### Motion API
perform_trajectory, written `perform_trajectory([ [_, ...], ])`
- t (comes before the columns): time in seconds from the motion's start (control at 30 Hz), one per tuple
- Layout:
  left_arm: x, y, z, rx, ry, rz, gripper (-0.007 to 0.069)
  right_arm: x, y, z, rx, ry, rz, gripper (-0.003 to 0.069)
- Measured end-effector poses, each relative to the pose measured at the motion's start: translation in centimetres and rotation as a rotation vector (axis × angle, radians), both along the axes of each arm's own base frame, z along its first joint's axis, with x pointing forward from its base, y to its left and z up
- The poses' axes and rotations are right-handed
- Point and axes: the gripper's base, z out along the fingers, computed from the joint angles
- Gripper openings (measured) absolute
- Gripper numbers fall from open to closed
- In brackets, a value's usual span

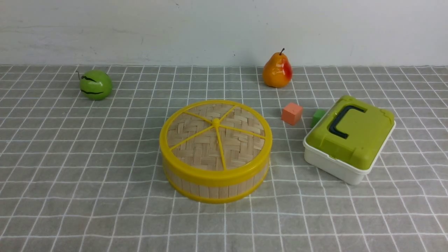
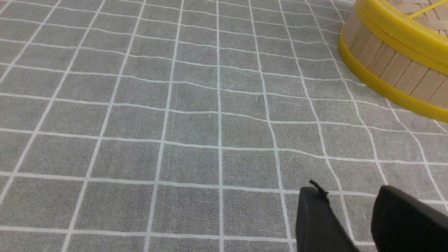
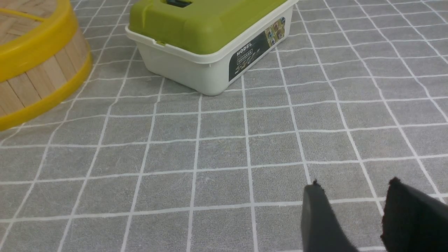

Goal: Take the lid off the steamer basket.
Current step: Use the left arm to lift the lid of the steamer

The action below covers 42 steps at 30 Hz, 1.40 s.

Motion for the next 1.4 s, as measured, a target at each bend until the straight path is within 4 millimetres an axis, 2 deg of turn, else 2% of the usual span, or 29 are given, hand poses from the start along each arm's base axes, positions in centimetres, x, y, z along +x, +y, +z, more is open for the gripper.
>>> perform_trajectory([
  [0.13,0.2,0.0,0.7,-0.007,-0.083,0.001,0.0237,0.0,0.0,0.0,0.000,0.000,0.000,0.0242],
  [0.33,0.2,0.0,5.0,-0.050,-0.568,0.005,0.0237,0.0,0.0,0.0,0.000,0.000,0.000,0.0242],
  [0.43,-0.4,0.1,6.8,-0.076,-0.768,0.007,0.0237,0.0,0.0,0.0,0.000,0.000,0.000,0.0242],
  [0.47,-0.5,0.1,6.9,-0.081,-0.782,0.006,0.0237,0.0,0.0,0.0,0.000,0.000,0.000,0.0242],
  [0.5,-1.1,0.2,7.9,-0.140,-0.901,0.000,0.0237,0.0,0.0,0.0,0.000,0.000,0.000,0.0242],
  [0.57,-1.7,0.3,8.7,-0.239,-1.007,-0.017,0.0237,0.0,0.0,0.0,0.000,0.000,0.000,0.0242],
  [0.67,-2.3,0.6,9.4,-0.372,-1.093,-0.021,0.0237,0.0,0.0,0.0,0.000,0.000,0.000,0.0242],
  [0.8,-2.5,0.8,11.2,-0.445,-1.058,-0.009,0.0221,0.0,0.0,0.0,0.000,0.000,0.000,0.0242],
  [0.83,-2.6,0.8,13.1,-0.440,-1.007,-0.011,0.0195,0.0,0.0,0.0,0.000,0.000,0.000,0.0242],
  [0.9,-2.5,0.6,15.7,-0.402,-0.933,-0.009,0.0160,0.0,0.0,0.0,0.000,0.000,0.000,0.0242],
  [1.0,-0.5,0.2,19.2,-0.273,-0.728,0.004,0.0081,0.0,0.0,0.0,0.000,0.000,0.000,0.0242],
  [1.03,-0.4,0.2,19.7,-0.264,-0.720,0.003,0.0076,0.0,0.0,0.0,0.000,0.000,0.000,0.0242],
  [1.13,3.5,-0.3,22.7,-0.137,-0.585,0.005,0.0005,0.0,0.0,0.0,0.000,0.000,0.000,0.0242],
  [1.23,7.5,-0.7,24.3,-0.098,-0.435,-0.003,-0.0013,0.0,0.0,0.0,0.000,0.000,0.000,0.0242],
  [1.27,8.2,-0.8,24.2,-0.095,-0.409,-0.004,-0.0013,0.0,0.0,0.0,0.000,0.000,0.000,0.0242],
  [1.33,12.2,-1.4,25.5,-0.084,-0.223,-0.021,-0.0013,0.0,0.0,0.0,0.000,0.000,0.000,0.0242],
  [1.4,14.5,-1.9,25.5,-0.090,-0.096,-0.043,-0.0013,0.0,0.0,0.0,0.000,0.000,0.000,0.0242],
])
